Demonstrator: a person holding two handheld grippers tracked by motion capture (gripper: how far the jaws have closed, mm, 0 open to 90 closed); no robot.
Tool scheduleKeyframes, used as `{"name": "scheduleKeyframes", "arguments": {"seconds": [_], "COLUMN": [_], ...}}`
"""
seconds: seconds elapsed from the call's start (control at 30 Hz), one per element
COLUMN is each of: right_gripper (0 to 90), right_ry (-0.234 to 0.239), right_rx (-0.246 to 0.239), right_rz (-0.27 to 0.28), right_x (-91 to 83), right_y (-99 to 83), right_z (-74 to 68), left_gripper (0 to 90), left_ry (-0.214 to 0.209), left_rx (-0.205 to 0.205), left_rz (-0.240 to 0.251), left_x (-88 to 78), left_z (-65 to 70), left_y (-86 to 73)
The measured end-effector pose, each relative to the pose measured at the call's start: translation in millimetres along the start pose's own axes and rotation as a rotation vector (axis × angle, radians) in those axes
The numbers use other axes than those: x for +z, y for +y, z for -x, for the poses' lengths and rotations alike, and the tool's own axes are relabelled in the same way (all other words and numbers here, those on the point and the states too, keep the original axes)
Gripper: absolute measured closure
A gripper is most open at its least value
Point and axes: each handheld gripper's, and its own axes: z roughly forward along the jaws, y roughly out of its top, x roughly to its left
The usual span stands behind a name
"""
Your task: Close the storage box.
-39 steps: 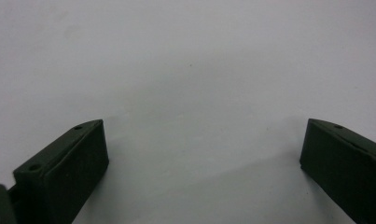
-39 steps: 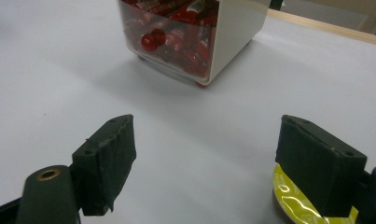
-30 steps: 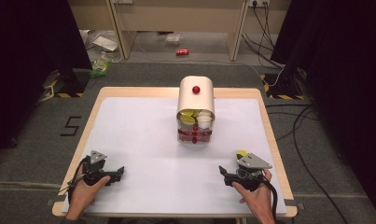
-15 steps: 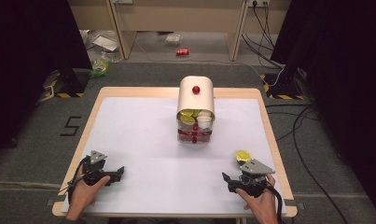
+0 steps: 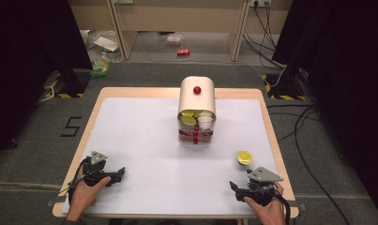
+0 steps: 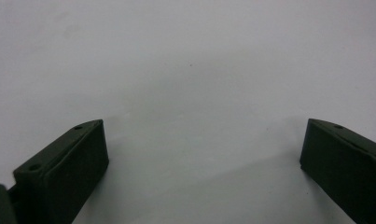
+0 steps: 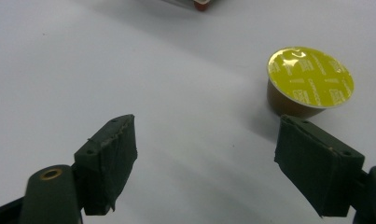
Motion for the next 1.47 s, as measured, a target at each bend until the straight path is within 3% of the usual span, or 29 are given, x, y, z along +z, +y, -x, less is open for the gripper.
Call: {"name": "scheduleKeyframes", "arguments": {"seconds": [0.2,0.7,0.93,0.97,1.1,1.47], "right_gripper": [20.6,20.0,18.7,17.9,17.5,17.1], "right_ry": [-0.002,0.004,0.004,0.005,0.023,0.030], "right_rx": [0.007,-0.016,-0.058,-0.042,-0.016,-0.021], "right_rz": [0.007,-0.042,-0.131,-0.136,-0.132,-0.121], "right_x": [-1.8,2.7,8.7,9.1,8.9,9.2], "right_y": [-2.7,-7.7,-14.1,-15.2,-17.4,-18.8], "right_z": [2.0,7.3,9.4,9.7,13.0,14.4], "left_gripper": [0.0,0.0,0.0,0.0,0.0,0.0], "left_ry": [0.000,0.000,0.000,0.000,0.000,0.000], "left_rx": [0.000,0.000,0.000,0.000,0.000,-0.001], "left_rz": [0.000,0.000,0.000,0.000,0.000,0.000], "left_x": [0.0,0.0,0.0,0.0,0.0,0.0], "left_z": [0.0,0.0,0.0,0.0,0.0,0.0], "left_y": [0.0,0.0,0.0,0.0,0.0,0.0]}}
